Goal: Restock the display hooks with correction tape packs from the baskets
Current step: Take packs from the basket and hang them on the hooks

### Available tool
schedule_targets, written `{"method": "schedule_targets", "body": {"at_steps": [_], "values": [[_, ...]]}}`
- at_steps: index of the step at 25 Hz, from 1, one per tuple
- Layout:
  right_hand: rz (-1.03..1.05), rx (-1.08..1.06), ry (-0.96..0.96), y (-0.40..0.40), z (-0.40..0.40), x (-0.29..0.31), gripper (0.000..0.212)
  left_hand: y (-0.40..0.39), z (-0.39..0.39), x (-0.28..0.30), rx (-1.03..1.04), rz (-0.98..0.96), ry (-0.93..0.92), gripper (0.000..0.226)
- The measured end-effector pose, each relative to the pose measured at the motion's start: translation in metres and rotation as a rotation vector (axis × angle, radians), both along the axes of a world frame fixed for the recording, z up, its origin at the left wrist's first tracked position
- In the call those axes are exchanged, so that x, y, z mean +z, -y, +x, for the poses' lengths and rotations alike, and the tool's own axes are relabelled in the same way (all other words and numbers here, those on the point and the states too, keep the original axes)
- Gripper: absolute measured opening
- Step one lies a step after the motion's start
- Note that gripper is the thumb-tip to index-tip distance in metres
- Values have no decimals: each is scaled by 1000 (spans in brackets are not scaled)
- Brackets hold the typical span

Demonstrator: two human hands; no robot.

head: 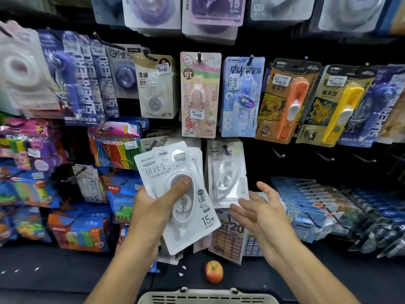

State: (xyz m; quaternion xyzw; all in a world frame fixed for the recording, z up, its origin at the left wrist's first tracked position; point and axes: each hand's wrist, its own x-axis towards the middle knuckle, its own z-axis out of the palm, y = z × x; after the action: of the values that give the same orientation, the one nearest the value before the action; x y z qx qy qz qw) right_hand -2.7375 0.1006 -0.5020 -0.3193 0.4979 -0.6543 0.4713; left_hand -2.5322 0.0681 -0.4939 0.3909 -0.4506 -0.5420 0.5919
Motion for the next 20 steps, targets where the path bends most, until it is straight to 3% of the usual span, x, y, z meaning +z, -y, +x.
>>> {"method": "schedule_targets", "body": {"at_steps": [3,5,6,10,15,20], "values": [[-56,220,-362,-9,14,3,55,-2,-7,-2,-36,22,10,48],[-96,328,-490,-15,28,3,49,-4,-11,-3,-100,32,12,53],[-112,310,-463,-15,32,4,44,-4,-11,-4,-140,40,14,58],[-77,129,-48,-11,21,12,32,-2,-6,-5,-176,94,5,68],[108,-130,-118,-11,5,5,27,5,5,-1,24,69,-33,53],[-18,-228,-121,-14,8,-1,20,3,3,1,34,37,-32,51]]}}
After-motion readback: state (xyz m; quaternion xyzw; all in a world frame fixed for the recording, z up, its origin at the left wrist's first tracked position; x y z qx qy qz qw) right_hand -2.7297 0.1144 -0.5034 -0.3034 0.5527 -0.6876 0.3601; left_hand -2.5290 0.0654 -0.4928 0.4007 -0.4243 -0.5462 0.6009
